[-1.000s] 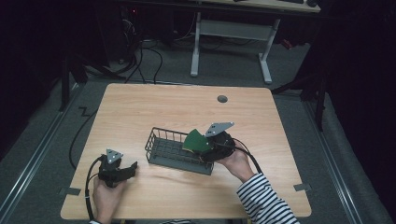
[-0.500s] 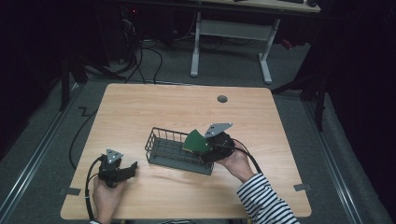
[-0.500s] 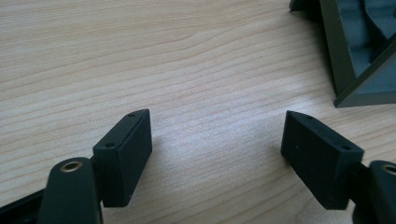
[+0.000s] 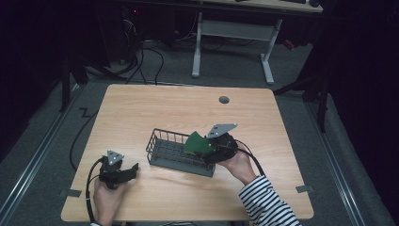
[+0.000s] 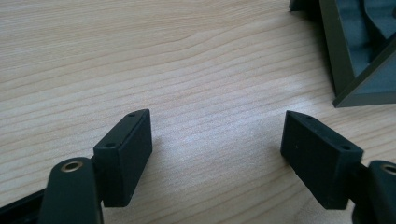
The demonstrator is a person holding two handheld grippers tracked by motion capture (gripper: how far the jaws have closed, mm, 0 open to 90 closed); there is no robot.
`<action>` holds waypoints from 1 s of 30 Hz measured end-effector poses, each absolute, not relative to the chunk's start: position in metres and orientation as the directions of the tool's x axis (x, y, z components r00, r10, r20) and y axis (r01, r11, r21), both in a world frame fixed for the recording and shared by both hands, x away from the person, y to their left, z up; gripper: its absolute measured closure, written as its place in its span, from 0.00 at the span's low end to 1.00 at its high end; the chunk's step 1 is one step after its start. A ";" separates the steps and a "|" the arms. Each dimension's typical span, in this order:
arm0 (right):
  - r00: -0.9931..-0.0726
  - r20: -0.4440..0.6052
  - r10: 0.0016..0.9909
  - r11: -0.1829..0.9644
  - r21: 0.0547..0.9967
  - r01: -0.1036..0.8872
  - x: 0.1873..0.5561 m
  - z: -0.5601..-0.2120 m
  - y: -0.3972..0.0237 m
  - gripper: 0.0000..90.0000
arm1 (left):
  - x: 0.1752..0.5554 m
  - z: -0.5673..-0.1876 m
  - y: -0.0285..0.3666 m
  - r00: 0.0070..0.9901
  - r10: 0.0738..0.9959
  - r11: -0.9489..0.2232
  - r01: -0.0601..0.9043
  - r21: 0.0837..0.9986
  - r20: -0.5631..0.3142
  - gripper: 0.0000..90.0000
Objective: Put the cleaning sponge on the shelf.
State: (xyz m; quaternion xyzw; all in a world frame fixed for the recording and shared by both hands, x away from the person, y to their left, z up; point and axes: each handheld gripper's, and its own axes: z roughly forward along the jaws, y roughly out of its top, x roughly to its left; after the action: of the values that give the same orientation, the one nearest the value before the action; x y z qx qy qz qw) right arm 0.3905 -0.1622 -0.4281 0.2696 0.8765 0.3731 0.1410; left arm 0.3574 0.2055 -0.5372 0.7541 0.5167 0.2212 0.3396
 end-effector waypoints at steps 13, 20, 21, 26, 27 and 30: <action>-0.821 -0.047 0.569 0.593 0.716 0.370 0.391 -0.433 -0.160 0.41 | 0.357 -0.537 0.206 0.369 0.929 -0.236 0.629 0.741 -0.017 0.28; -0.800 -0.021 0.600 0.533 0.756 0.380 0.388 -0.423 -0.172 0.41 | 0.357 -0.537 0.206 0.369 0.929 -0.236 0.629 0.741 -0.017 0.28; -0.793 -0.020 0.609 0.524 0.761 0.383 0.387 -0.420 -0.175 0.41 | 0.357 -0.537 0.206 0.369 0.929 -0.236 0.629 0.741 -0.018 0.28; -0.758 0.005 0.652 0.466 0.787 0.405 0.384 -0.411 -0.193 0.41 | 0.357 -0.537 0.206 0.369 0.929 -0.236 0.629 0.741 -0.017 0.28; -0.750 0.005 0.661 0.458 0.789 0.409 0.383 -0.409 -0.196 0.41 | 0.357 -0.537 0.206 0.369 0.929 -0.236 0.629 0.741 -0.018 0.28; -0.727 0.007 0.687 0.435 0.798 0.418 0.379 -0.403 -0.207 0.41 | 0.357 -0.537 0.206 0.369 0.929 -0.236 0.629 0.741 -0.018 0.28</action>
State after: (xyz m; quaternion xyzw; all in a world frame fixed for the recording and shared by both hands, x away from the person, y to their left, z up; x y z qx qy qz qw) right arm 0.3789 -0.2067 -0.4028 0.3324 0.8314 0.4149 0.1619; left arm 0.3574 0.2055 -0.5372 0.7544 0.5164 0.2210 0.3397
